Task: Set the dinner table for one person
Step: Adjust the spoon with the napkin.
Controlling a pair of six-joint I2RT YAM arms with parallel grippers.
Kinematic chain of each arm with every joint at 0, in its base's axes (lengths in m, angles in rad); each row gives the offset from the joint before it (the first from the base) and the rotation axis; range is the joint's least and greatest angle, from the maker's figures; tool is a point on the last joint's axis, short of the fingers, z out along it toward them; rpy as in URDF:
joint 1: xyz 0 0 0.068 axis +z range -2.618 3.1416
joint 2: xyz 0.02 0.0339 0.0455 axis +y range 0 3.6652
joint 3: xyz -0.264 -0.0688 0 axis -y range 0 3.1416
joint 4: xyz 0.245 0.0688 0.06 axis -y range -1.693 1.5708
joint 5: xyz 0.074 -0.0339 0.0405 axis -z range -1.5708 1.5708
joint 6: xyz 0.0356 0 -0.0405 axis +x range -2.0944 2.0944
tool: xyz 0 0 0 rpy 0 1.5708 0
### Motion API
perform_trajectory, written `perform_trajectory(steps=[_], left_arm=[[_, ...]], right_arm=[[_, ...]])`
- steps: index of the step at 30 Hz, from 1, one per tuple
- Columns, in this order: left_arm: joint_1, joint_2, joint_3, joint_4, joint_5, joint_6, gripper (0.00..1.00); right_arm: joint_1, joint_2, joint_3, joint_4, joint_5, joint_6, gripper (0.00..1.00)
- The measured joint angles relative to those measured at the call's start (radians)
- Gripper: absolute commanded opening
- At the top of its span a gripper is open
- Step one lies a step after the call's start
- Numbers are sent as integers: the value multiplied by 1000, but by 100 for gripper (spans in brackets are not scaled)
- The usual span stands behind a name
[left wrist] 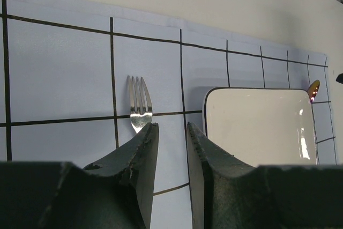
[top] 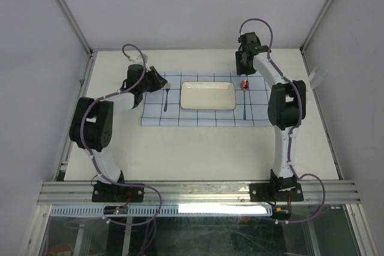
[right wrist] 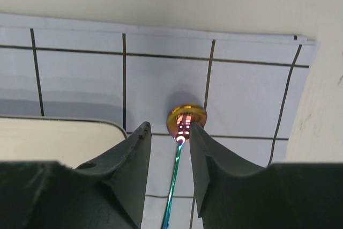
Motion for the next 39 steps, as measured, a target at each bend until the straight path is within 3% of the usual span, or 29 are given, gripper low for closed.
perform_trajectory(steps=[11, 39], left_arm=[[0, 6, 2, 0, -1, 1, 29], [6, 6, 13, 0, -2, 8, 29]], right_arm=[[-50, 165, 154, -24, -1, -24, 38], [-77, 183, 126, -24, -53, -21, 38]])
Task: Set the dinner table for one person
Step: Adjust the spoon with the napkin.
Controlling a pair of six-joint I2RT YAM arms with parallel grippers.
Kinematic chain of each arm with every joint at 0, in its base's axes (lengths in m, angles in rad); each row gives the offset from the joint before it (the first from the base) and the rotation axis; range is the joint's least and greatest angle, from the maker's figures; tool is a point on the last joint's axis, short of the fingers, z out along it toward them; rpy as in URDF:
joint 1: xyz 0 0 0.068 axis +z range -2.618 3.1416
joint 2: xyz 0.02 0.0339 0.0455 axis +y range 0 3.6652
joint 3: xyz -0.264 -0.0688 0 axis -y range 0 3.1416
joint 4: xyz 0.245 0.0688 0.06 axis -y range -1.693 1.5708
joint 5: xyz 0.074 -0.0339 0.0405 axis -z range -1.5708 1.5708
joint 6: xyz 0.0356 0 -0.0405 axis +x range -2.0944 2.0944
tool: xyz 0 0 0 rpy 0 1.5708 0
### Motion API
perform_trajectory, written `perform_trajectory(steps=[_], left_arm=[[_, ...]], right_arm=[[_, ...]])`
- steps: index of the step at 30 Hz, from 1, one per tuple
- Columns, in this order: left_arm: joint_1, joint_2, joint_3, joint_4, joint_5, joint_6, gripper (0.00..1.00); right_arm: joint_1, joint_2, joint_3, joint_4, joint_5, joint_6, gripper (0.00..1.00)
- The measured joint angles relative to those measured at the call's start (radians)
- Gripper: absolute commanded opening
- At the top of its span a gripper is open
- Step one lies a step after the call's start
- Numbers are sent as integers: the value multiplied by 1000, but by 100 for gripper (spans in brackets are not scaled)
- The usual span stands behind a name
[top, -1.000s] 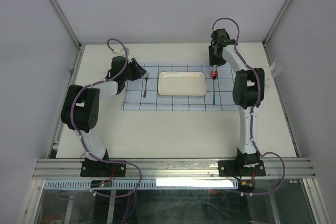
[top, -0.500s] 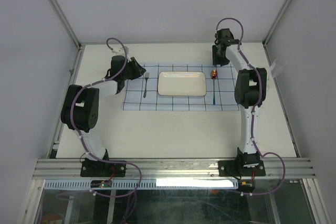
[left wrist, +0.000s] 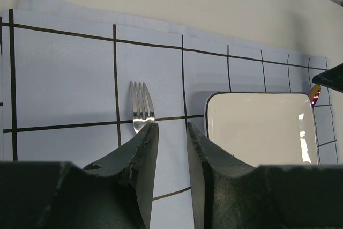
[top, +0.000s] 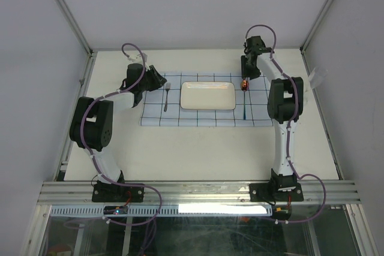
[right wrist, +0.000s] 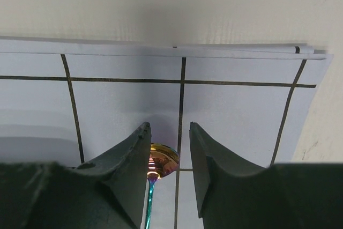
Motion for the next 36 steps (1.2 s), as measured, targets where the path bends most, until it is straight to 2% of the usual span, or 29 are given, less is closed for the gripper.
perform_trajectory(steps=[36], left_arm=[[6, 0, -12, 1, 0, 0, 29]], right_arm=[[51, 0, -58, 18, 0, 9, 37]])
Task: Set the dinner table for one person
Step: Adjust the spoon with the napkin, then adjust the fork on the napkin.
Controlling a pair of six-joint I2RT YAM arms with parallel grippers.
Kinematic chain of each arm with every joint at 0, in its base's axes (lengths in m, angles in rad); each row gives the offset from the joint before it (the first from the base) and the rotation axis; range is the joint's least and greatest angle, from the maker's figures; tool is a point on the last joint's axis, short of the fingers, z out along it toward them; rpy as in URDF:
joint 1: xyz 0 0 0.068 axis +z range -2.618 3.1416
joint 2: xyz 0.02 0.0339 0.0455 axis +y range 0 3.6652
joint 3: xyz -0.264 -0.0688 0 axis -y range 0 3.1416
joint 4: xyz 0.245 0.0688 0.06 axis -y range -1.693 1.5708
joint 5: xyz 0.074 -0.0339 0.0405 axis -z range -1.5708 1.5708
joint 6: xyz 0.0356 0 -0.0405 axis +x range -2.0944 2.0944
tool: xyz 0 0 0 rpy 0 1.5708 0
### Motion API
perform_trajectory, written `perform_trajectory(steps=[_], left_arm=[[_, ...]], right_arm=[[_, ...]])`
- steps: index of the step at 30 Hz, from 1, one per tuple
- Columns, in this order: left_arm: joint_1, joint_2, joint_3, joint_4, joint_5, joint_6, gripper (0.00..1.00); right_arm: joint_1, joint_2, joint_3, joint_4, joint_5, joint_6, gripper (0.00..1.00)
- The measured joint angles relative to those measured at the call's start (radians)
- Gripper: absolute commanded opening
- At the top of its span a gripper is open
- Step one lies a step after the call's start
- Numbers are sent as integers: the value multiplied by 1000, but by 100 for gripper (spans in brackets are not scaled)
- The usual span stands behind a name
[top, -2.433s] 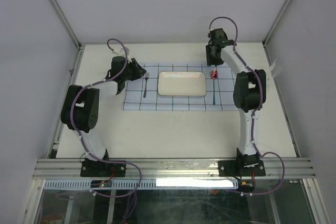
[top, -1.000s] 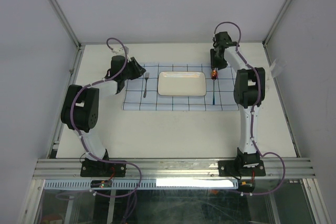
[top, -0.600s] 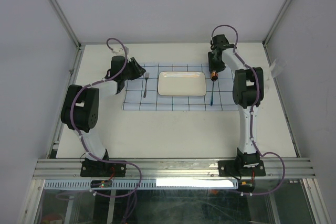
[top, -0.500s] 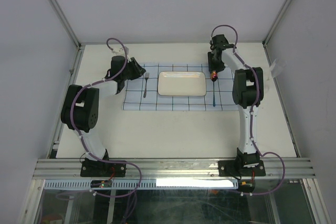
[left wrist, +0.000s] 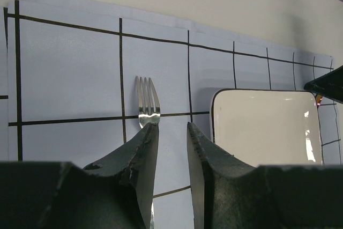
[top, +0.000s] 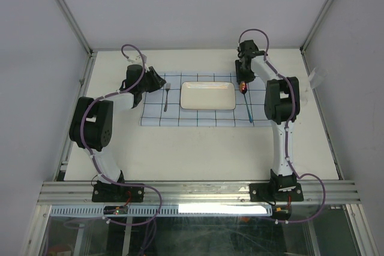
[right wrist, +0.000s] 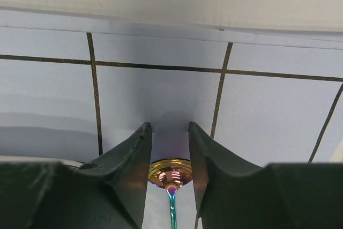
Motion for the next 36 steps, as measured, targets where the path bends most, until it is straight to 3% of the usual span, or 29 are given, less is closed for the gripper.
perform_trajectory(steps=[23, 36], left_arm=[[0, 2, -10, 2, 1, 0, 29], [0, 151, 92, 53, 8, -1, 29]], right_arm=[[4, -2, 62, -40, 79, -28, 37], [-5, -2, 128, -46, 101, -49, 37]])
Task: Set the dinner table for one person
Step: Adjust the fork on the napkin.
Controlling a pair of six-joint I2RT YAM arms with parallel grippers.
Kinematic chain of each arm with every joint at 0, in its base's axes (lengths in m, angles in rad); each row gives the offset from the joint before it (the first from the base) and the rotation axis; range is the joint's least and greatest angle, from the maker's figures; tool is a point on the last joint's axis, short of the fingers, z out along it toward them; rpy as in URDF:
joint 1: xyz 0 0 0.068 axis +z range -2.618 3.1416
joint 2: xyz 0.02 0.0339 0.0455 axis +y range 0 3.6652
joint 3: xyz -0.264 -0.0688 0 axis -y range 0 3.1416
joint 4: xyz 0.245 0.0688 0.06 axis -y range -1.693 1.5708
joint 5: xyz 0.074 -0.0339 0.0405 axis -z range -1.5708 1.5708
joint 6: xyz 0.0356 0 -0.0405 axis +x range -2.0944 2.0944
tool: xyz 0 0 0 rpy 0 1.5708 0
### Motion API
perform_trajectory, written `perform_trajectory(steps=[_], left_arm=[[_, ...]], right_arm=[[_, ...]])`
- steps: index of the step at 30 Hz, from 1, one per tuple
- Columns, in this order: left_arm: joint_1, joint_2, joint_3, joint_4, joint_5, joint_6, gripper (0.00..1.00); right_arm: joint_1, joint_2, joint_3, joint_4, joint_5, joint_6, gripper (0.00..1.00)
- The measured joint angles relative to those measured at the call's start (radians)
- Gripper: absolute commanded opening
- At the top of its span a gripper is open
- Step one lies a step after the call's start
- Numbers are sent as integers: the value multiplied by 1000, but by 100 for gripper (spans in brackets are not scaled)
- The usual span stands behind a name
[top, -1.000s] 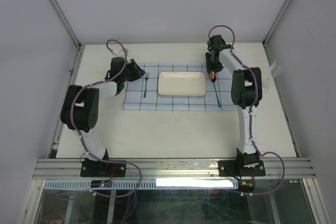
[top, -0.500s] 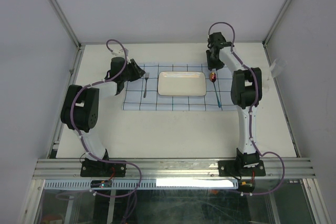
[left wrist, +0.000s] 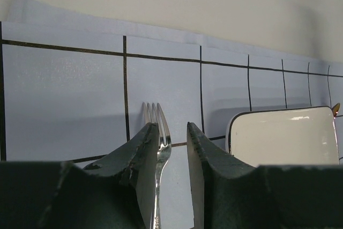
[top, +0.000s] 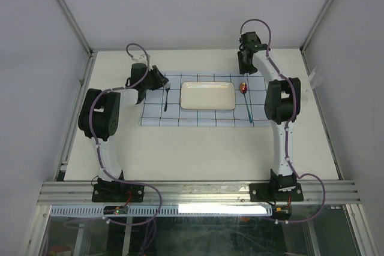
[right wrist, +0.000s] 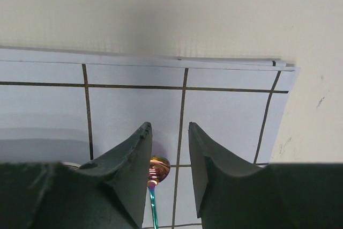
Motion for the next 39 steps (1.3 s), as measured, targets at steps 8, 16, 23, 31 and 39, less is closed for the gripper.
perform_trajectory(steps=[8, 16, 23, 31, 39], left_arm=[[0, 63, 87, -3, 11, 0, 29], [0, 110, 137, -6, 15, 0, 29], [0, 142, 140, -9, 23, -12, 29], [0, 144, 118, -8, 38, -21, 29], [0, 142, 87, 32, 38, -26, 28]], right_arm=[[-25, -71, -58, 10, -2, -2, 37], [-31, -142, -91, 39, -3, -3, 37], [-32, -159, -136, 52, -3, -5, 37], [-32, -171, -138, 54, -4, -5, 37], [-32, -206, -153, 58, -3, -5, 37]])
